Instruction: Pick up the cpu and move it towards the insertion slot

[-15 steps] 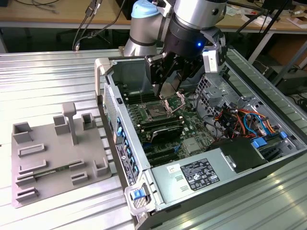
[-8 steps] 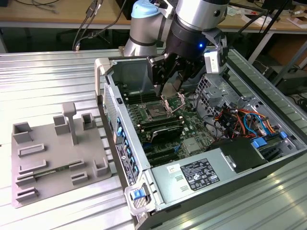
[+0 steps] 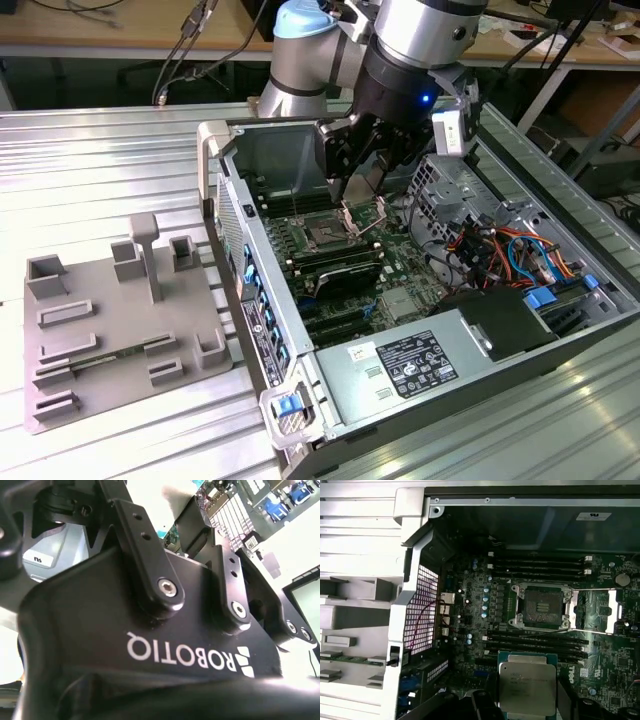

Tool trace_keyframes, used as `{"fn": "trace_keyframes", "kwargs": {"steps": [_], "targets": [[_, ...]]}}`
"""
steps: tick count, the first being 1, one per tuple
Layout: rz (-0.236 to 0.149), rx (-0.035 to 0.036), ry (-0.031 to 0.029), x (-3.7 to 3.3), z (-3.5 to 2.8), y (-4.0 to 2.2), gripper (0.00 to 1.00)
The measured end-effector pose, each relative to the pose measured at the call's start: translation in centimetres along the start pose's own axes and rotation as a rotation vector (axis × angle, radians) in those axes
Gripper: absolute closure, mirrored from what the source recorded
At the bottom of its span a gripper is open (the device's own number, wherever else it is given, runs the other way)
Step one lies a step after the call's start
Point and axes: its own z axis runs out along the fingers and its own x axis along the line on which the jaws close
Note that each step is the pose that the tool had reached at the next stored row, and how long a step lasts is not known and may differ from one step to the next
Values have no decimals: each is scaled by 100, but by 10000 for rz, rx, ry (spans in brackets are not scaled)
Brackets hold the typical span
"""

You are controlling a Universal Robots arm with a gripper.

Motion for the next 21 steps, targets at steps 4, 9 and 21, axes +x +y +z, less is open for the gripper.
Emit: {"fn": "trace_keyframes", "kwargs": {"steps": [4,9,21], "targets": [[1,-1,0,-70,35,-5,45],[1,-1,2,-146,68,-2,45],[1,-1,4,-302,149,23,45]]}}
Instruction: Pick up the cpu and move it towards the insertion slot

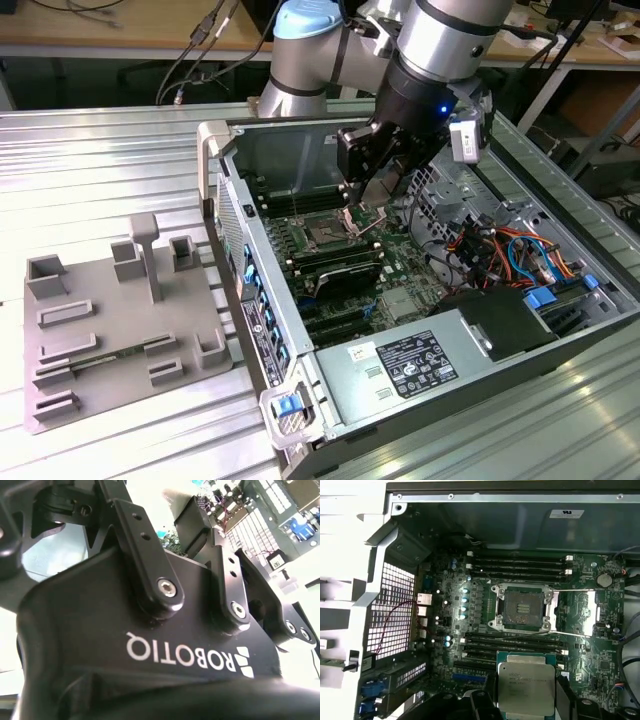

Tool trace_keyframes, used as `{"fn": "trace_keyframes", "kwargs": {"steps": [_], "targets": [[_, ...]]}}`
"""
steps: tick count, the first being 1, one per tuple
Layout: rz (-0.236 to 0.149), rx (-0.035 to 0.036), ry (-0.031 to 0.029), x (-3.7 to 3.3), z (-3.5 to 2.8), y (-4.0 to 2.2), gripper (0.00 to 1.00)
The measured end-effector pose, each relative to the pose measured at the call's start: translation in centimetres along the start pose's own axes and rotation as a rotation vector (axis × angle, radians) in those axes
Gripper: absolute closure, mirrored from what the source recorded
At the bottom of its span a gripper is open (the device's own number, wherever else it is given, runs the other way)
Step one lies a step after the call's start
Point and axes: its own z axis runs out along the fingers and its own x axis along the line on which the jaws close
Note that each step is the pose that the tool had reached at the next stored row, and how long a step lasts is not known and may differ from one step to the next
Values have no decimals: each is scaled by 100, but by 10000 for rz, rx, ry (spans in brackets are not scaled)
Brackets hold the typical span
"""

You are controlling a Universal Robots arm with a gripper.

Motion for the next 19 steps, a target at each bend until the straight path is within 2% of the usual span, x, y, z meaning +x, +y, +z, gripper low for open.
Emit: {"fn": "trace_keyframes", "kwargs": {"steps": [8,12,19], "targets": [[0,-1,-1,-79,49,18,45],[-1,0,0,-122,75,51,45],[0,-1,-1,-193,92,71,45]]}}
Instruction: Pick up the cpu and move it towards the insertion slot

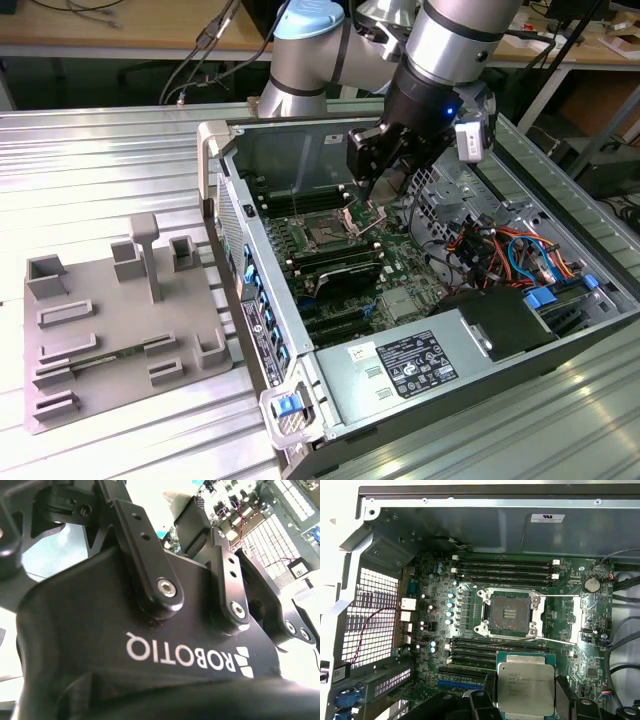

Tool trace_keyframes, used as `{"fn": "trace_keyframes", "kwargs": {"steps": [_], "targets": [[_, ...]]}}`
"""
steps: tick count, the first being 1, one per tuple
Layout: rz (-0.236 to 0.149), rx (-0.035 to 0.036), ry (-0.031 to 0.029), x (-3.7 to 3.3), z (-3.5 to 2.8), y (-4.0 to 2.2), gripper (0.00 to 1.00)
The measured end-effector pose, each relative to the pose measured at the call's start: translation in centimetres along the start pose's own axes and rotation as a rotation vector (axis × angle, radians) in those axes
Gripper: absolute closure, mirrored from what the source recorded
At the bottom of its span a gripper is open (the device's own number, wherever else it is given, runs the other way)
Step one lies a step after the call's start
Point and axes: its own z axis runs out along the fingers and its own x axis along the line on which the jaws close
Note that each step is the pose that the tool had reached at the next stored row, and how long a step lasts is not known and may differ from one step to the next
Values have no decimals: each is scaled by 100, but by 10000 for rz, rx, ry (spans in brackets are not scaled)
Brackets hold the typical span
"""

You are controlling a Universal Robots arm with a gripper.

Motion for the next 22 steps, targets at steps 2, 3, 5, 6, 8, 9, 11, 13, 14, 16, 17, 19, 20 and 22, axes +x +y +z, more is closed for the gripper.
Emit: {"fn": "trace_keyframes", "kwargs": {"steps": [2,3,5,6,8,9,11,13,14,16,17,19,20,22], "targets": [[0,1,0,-12,2,3,45],[0,1,0,-24,5,5,45],[-1,0,0,-38,8,9,45],[0,1,0,-47,10,11,45],[0,1,0,-68,14,17,45],[0,1,0,-82,16,22,45],[0,1,1,-95,18,29,45],[2,1,0,-102,21,39,45],[0,2,1,-107,21,44,45],[0,1,1,-114,24,57,45],[0,2,0,-115,25,65,45],[0,1,0,-116,27,81,45],[1,1,0,-117,28,88,45],[0,1,0,-119,30,115,45]]}}
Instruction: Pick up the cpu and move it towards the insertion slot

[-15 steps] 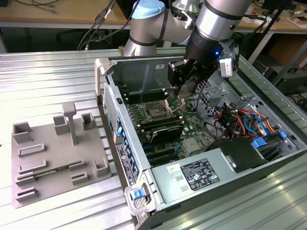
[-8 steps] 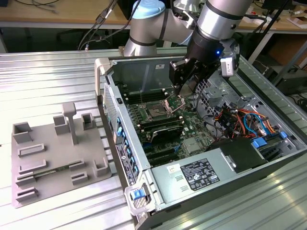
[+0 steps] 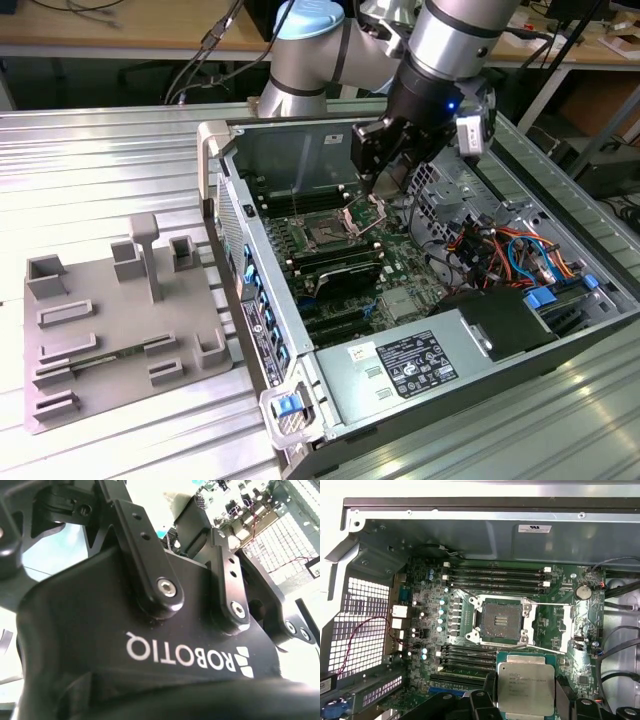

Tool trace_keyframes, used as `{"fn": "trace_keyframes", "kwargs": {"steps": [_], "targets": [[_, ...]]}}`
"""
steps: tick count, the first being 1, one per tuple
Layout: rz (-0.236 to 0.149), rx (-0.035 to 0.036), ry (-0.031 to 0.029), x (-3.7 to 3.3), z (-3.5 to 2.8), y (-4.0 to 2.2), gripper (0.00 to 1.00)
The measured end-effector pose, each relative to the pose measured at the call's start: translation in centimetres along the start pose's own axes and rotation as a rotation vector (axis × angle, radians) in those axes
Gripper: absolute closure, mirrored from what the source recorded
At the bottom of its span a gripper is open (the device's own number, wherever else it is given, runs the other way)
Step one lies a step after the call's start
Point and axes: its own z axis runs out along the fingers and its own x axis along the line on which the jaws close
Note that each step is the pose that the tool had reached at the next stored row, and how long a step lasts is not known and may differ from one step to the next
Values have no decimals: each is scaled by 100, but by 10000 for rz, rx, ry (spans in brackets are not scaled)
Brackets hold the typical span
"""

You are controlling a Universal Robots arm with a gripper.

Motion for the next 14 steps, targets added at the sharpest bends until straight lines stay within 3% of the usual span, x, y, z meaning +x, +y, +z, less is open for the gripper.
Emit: {"fn": "trace_keyframes", "kwargs": {"steps": [14], "targets": [[0,0,0,-8,10,99,45]]}}
